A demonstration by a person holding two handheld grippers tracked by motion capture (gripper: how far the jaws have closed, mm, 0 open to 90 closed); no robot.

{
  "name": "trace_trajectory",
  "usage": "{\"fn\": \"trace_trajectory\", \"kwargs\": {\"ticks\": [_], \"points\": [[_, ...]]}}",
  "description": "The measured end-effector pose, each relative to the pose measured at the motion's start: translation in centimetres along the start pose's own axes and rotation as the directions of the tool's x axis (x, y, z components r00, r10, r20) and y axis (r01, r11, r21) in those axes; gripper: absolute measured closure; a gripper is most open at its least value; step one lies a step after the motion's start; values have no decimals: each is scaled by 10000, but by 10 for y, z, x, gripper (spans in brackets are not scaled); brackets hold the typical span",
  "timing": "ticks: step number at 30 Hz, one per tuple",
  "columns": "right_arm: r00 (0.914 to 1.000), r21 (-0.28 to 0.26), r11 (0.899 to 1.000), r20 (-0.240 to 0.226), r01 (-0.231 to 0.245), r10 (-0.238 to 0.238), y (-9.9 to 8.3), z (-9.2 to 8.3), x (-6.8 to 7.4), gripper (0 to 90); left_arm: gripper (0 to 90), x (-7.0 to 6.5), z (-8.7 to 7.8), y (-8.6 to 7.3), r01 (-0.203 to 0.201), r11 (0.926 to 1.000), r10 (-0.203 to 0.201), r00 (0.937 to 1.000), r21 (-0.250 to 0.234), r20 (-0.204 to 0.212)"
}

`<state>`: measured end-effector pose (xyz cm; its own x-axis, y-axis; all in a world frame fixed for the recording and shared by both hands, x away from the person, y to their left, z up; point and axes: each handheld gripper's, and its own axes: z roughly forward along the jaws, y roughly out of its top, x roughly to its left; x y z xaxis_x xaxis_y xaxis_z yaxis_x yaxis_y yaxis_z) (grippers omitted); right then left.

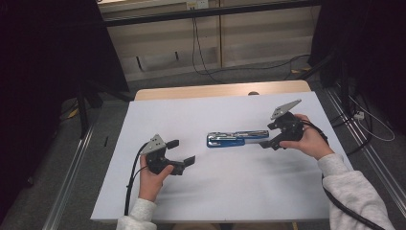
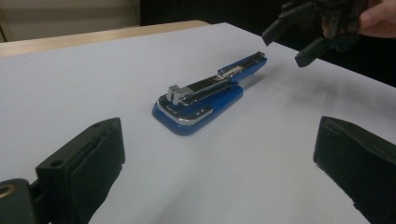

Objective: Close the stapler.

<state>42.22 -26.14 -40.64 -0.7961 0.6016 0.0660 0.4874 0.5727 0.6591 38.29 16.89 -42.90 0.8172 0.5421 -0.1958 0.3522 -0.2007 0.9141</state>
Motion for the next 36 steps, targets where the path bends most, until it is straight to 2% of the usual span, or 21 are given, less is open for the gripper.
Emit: {"fn": "trace_trajectory", "kwargs": {"ticks": [2,6,7,10,11,12,13,16,17,18,19,20,21,22,23,26,27,30,31,32,36], "points": [[9999,-117,9999,3,-107,107,-4,0,0,141,22,1,4,2,-12,9999,15,9998,110,-216],[9991,-338,9988,216,-348,356,-8,-3,1,165,27,5,11,6,87,9999,-83,9994,123,-332],[9979,-492,9977,410,-475,495,-9,-5,2,207,49,6,14,6,158,9997,-148,9987,202,-485],[9969,-545,9972,565,-511,542,-11,-7,3,240,69,9,21,9,258,9978,-203,9959,615,-886],[9948,-658,9947,599,-785,825,-14,-9,3,299,108,10,25,9,196,9975,-141,9967,680,-801],[9948,-658,9947,599,-785,825,-14,-9,3,299,147,10,25,9,196,9975,-141,9967,680,-801],[9909,-829,9909,738,-1064,1126,-18,-13,2,346,189,10,27,9,151,9971,-84,9959,747,-899],[9874,-850,9895,962,-1173,1253,-22,-17,1,407,233,12,31,9,268,9961,-180,9944,840,-1042],[9858,-899,9880,1009,-1254,1343,-24,-18,1,449,275,13,32,9,280,9964,-195,9943,801,-1046],[9826,-899,9866,1153,-1359,1459,-29,-21,0,501,373,13,33,9,278,9959,-183,9939,860,-1089],[9826,-899,9866,1153,-1359,1459,-29,-21,0,501,373,14,35,8,301,9961,-203,9929,826,-1172],[9821,-916,9861,1160,-1385,1487,-32,-23,1,580,434,16,38,8,347,9945,-229,9928,984,-1179],[9804,-930,9853,1232,-1431,1540,-34,-23,1,605,486,16,38,8,347,9945,-229,9928,984,-1179],[9804,-930,9853,1232,-1431,1540,-34,-23,1,605,486,16,40,9,341,9927,-198,9923,1157,-1223],[9758,-896,9849,1486,-1482,1603,-36,-24,2,678,541,15,44,12,251,9919,-98,9925,1243,-1218],[9662,-1023,9805,1806,-1675,1839,-39,-25,2,753,635,15,49,14,299,9913,-157,9937,1280,-1108],[9662,-1023,9805,1806,-1675,1839,-39,-25,2,753,670,15,49,14,299,9913,-157,9937,1280,-1108],[9595,-1105,9774,1990,-1800,1992,-42,-24,1,813,709,17,54,15,511,9875,-335,9924,1491,-1184],[9603,-1018,9794,2022,-1746,1922,-43,-22,2,830,755,17,55,15,576,9870,-402,9923,1498,-1169],[9603,-1018,9794,2022,-1746,1922,-43,-22,2,830,755,16,57,16,640,9866,-466,9921,1498,-1166],[9586,-834,9817,2158,-1712,1855,-44,-16,2,887,810,15,62,20,513,9829,-307,9926,1767,-1172]]}}
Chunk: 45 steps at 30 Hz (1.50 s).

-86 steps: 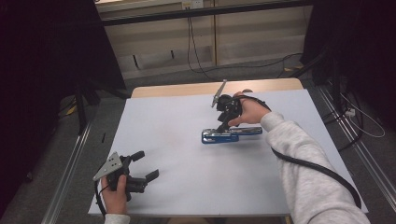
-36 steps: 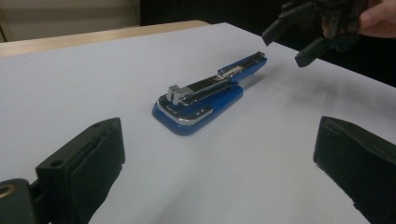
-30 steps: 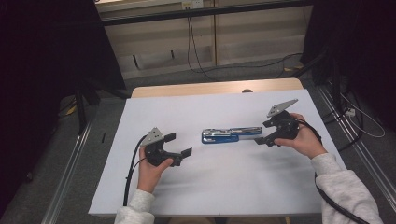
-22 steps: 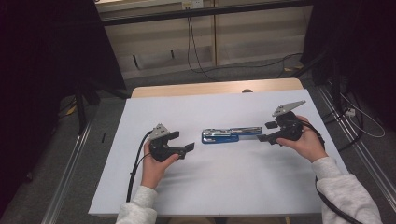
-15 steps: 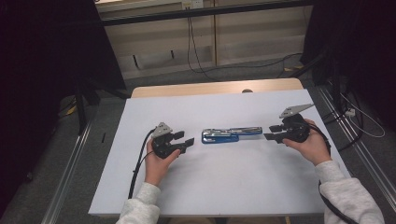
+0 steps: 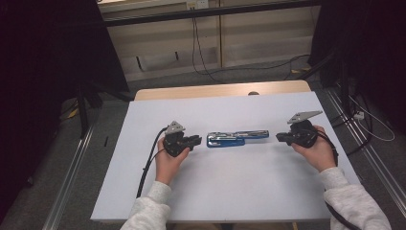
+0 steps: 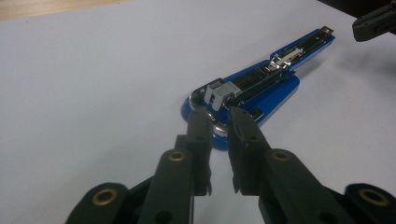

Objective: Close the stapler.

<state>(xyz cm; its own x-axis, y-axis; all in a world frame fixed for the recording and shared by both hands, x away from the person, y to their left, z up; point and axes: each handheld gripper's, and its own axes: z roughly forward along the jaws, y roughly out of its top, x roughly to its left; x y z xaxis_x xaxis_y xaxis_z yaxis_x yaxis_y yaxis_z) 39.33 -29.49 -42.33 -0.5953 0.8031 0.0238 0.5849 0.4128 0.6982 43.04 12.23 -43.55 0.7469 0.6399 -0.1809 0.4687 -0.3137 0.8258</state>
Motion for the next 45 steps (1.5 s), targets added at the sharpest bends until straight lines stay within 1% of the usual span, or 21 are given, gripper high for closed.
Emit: {"fn": "trace_trajectory", "kwargs": {"ticks": [2,6,8,11,12,15,16,17,20,21,22,24,27,28,29,32,34,36,39,41,45], "points": [[10000,165,9999,84,-15,13,-1,4,1,900,854,2,2,0,-14,9999,17,9998,154,-188],[9999,137,9999,168,-21,19,0,7,2,900,897,3,7,-2,-46,9993,51,9999,383,-125],[9996,235,9997,299,18,-25,1,11,2,900,900,3,10,-2,-89,9987,101,9997,508,-244],[9991,365,9993,424,50,-66,3,17,2,900,900,5,16,-2,-8,9983,19,9998,583,-192],[9983,361,9993,577,100,-121,3,19,2,900,900,5,18,-2,6,9980,7,9998,631,-205],[9977,360,9993,674,89,-113,5,22,3,900,900,6,29,-2,43,9971,-29,9998,760,-181],[9977,360,9993,674,89,-113,5,22,3,900,900,6,29,-2,43,9971,-29,9998,760,-181],[9976,466,9988,675,131,-162,6,26,3,900,900,7,34,-2,-6,9956,26,9998,939,-216],[9970,573,9982,738,185,-227,6,30,2,900,900,7,39,-2,62,9959,-41,9997,907,-234],[9965,582,9980,787,237,-283,6,31,2,900,900,8,40,-1,-52,9945,77,9997,1045,-239],[9967,575,9982,774,197,-241,6,32,2,900,900,7,41,-1,27,9957,-2,9997,924,-263],[9970,588,9981,742,186,-229,6,33,1,900,900,7,43,-1,0,9944,28,9996,1053,-268],[9975,559,9984,687,118,-157,6,35,0,900,900,6,46,0,25,9951,-2,9997,987,-235],[9982,497,9987,586,116,-145,7,36,1,900,900,5,47,0,-93,9939,133,9992,1098,-364],[9982,497,9987,586,116,-145,7,36,1,900,900,5,47,0,-93,9939,133,9992,1098,-364],[9986,531,9985,502,154,-181,8,37,3,900,900,6,47,-1,-40,9928,82,9994,1200,-339],[9982,602,9979,534,225,-257,8,38,3,900,900,6,47,-1,42,9934,-1,9994,1150,-357],[9988,678,9975,423,218,-247,8,39,3,900,900,5,48,-1,104,9931,-55,9991,1170,-414],[9984,814,9960,390,369,-402,8,39,5,900,900,4,49,-1,23,9919,51,9983,1266,-584],[9992,705,9971,265,274,-293,8,39,5,900,900,5,49,-1,40,9918,32,9984,1275,-558],[9993,544,9981,207,293,-305,11,37,7,900,900,5,49,-1,82,9920,-16,9986,1256,-525]]}}
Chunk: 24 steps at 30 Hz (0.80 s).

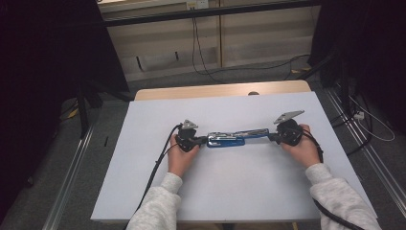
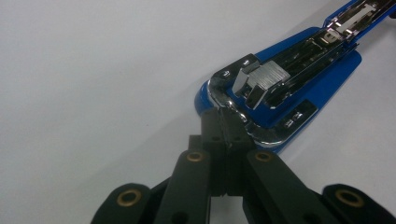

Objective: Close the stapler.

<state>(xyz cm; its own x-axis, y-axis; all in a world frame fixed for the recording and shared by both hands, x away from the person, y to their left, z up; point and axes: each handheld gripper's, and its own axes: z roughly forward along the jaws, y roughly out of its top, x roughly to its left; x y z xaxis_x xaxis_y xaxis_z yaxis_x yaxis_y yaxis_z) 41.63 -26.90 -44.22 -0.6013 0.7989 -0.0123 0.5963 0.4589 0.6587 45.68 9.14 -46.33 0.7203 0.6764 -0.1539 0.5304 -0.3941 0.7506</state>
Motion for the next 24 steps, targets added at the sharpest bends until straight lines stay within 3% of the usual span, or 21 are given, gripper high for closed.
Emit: {"fn": "trace_trajectory", "kwargs": {"ticks": [8,17,19,21,24], "points": [[9999,-155,9999,-91,45,-46,3,-1,2,900,900,0,0,0,7,10000,-7,10000,4,-12],[9985,-855,9960,-515,-250,206,8,-2,6,863,861,0,-1,0,55,10000,-55,9999,-55,-146],[9984,-890,9955,-492,-320,277,9,-3,7,838,805,1,-1,0,257,9995,-264,9990,-175,-366],[9980,-918,9949,-513,-414,368,9,-3,8,764,723,4,-6,-1,182,9998,-184,9991,-57,-394],[9959,-1083,9919,-682,-660,588,7,-3,8,677,632,8,-15,-1,566,9979,-580,9974,-327,-420]]}}
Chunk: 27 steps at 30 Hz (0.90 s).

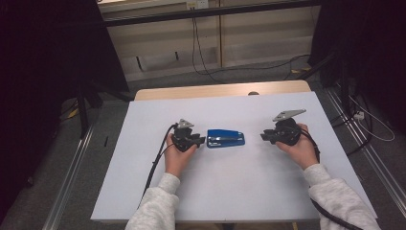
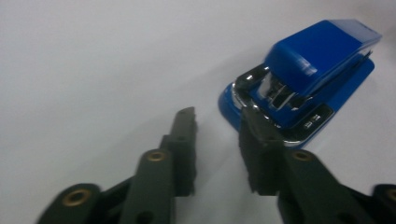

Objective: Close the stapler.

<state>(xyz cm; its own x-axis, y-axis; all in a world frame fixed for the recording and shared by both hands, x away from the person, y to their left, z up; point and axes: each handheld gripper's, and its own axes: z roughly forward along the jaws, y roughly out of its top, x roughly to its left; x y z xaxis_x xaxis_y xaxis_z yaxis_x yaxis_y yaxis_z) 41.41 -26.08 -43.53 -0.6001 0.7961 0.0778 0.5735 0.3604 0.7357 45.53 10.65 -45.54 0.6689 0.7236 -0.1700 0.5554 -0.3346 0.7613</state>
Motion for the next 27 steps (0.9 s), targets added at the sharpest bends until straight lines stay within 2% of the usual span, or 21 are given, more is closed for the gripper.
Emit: {"fn": "trace_trajectory", "kwargs": {"ticks": [2,3,4,5,6,8,9,12,14,18,19,22,24,27], "points": [[9999,-104,9999,-118,-126,125,-1,-1,0,582,517,2,-7,0,79,9999,-79,9999,-95,-80],[9990,-165,9992,-259,-366,362,-3,-4,1,520,451,3,-15,-1,138,9995,-135,9998,-277,115],[9990,-165,9992,-259,-366,362,-3,-4,1,520,416,3,-15,-1,138,9995,-135,9998,-277,115],[9983,-286,9986,-368,-454,444,-4,-6,1,495,416,3,-19,-1,147,9992,-144,9999,-375,67],[9980,-356,9980,-366,-520,507,-5,-8,2,450,370,3,-23,-2,130,9992,-128,9999,-385,54],[9979,-527,9970,-353,-564,545,-8,-16,5,368,312,3,-37,-3,238,9976,-214,9991,-657,369],[9979,-527,9970,-353,-564,545,-8,-16,5,368,292,3,-37,-3,238,9976,-214,9991,-657,369],[9979,-612,9962,-263,-613,598,-13,-22,10,276,240,1,-53,-4,343,9960,-303,9983,-827,492],[9970,-680,9952,-342,-710,688,-17,-28,13,244,218,-1,-62,-6,108,9955,-67,9990,-945,435],[9969,-738,9948,-400,-701,673,-27,-41,20,199,169,0,-82,-17,27,9958,9,9992,-916,391],[9966,-761,9944,-443,-731,699,-29,-44,22,192,165,0,-82,-17,27,9958,9,9992,-916,391],[9965,-836,9939,-485,-722,683,-35,-51,26,167,137,4,-96,-28,242,9942,-204,9991,-1052,369],[9972,-830,9947,-490,-600,560,-39,-54,28,162,135,5,-99,-31,209,9944,-172,9992,-1034,359],[9968,-809,9945,-500,-659,620,-43,-57,30,141,126,5,-108,-37,205,9944,-173,9994,-1034,315]]}}
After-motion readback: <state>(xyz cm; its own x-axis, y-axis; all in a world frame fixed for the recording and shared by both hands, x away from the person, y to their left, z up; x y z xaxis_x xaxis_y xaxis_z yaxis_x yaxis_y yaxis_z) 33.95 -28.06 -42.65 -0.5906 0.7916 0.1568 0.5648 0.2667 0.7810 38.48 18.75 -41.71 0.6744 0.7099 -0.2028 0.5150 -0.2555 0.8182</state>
